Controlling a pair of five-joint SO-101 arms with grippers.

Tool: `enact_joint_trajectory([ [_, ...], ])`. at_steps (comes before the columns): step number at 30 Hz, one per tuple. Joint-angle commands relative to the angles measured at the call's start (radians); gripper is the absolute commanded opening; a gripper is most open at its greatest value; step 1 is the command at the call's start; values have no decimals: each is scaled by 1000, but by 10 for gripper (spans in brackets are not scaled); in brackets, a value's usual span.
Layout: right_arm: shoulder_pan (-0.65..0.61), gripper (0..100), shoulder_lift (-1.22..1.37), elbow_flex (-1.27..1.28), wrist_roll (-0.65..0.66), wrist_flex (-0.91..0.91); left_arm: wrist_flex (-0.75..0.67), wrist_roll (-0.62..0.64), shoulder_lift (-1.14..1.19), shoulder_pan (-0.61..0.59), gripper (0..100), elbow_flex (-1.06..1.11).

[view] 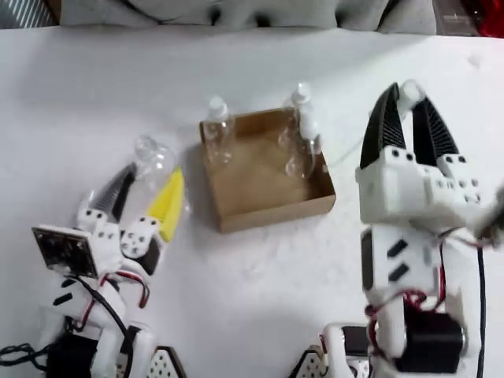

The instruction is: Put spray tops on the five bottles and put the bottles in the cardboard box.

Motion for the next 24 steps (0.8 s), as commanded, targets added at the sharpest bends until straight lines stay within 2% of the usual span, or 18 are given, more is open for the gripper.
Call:
enact_joint_trajectory([
  [1,-70,18,-42,-8,14,-140,-46,12,-12,128,20,-3],
  [5,-150,18,-58,-11,23,-288,-35,12,-12,223,20,-2],
  [8,-262,18,-38,-37,118,-447,15,12,-12,286,20,-2],
  [11,-404,18,31,-130,232,-479,60,12,-12,341,20,-2],
  [15,-516,18,162,-292,305,-380,87,11,-12,349,20,0],
  [21,-607,16,315,-462,304,-139,81,-103,-12,349,20,74],
  [24,-657,16,349,-473,302,-25,81,-101,-12,349,20,115],
])
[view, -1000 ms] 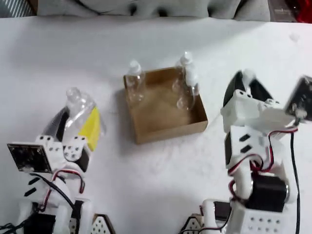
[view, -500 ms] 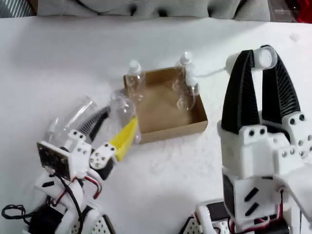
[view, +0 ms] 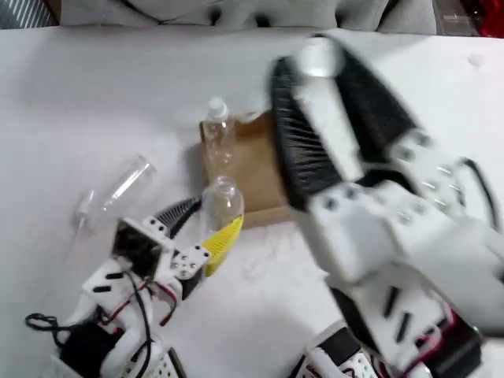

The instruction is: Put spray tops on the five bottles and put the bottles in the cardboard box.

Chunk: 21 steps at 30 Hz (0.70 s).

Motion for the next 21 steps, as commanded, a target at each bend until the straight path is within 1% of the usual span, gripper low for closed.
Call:
enact_joint_trajectory([
  [1,-59,16,56,-49,9,119,-6,-21,-18,12,20,32],
  [4,-70,17,81,-38,11,200,-6,-21,-18,-4,20,34],
  [7,-67,17,85,-8,14,252,-37,-21,-18,-91,20,34],
  [10,-65,17,85,26,11,255,-95,-21,-18,-194,20,43],
  [14,-68,17,88,58,9,188,-141,-21,-18,-220,20,89],
  [21,-70,16,96,152,9,-54,-163,-21,-18,-220,20,104],
])
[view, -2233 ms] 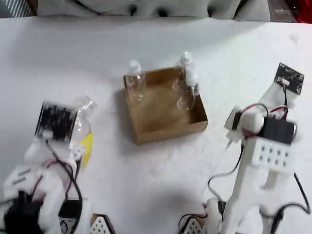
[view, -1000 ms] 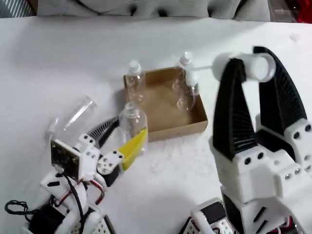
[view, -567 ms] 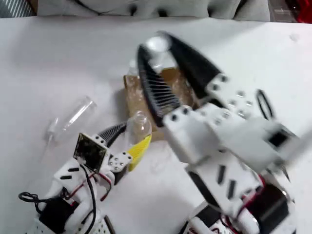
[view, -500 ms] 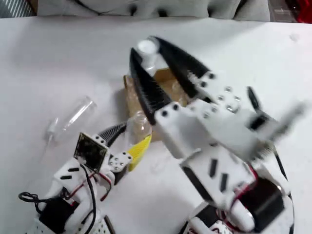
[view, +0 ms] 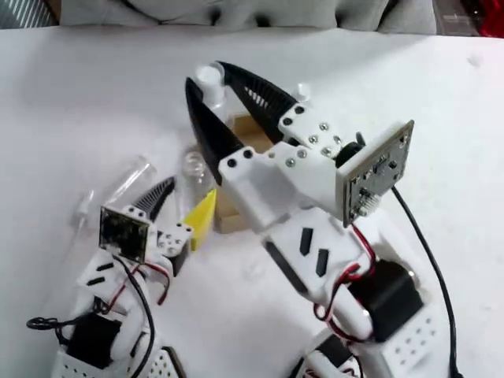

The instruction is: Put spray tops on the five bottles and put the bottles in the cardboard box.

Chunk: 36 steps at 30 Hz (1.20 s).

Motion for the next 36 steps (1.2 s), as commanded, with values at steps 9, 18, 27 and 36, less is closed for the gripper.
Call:
enact_joint_trajectory([
  [9,-4,17,7,132,9,-196,-32,-9,-16,-7,20,-9],
  [18,-5,18,5,135,-80,-186,-32,-9,-16,-7,20,-9],
  [27,5,18,27,192,-83,-194,-32,-9,-16,-8,20,-14],
  [36,24,18,58,239,-89,-162,-32,-9,-16,-12,20,-14],
])
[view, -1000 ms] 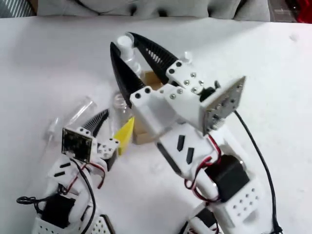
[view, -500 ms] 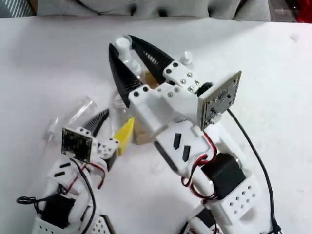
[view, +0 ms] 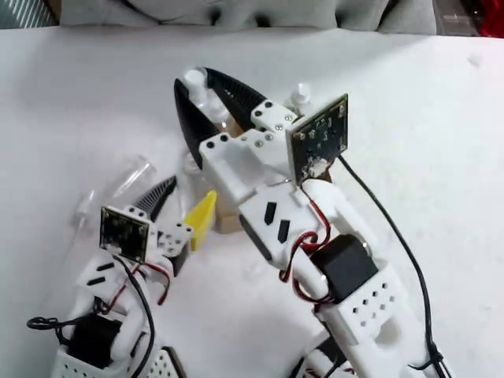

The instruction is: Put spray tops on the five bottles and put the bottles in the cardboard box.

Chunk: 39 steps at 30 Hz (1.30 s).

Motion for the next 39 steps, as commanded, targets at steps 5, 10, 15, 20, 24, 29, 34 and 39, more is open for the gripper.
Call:
enact_joint_trajectory([
  [5,1,17,7,20,-11,105,-29,-9,-13,-16,20,-14],
  [10,-24,18,-1,20,-12,219,-29,-9,-13,-16,20,-14],
  [15,-59,18,10,21,-12,283,-29,-9,-13,-18,20,-15],
  [20,-53,16,8,26,-12,286,-29,-9,-13,-18,20,-15],
  [24,-51,16,-2,23,-12,286,-20,-12,-13,-19,20,-15],
  [29,-12,16,-21,23,-12,332,20,-12,-12,-150,20,-57],
  [34,70,16,-59,23,-68,421,221,-9,-7,-344,20,-215],
  [39,113,16,-110,23,-92,553,304,-11,-5,-470,20,-272],
])
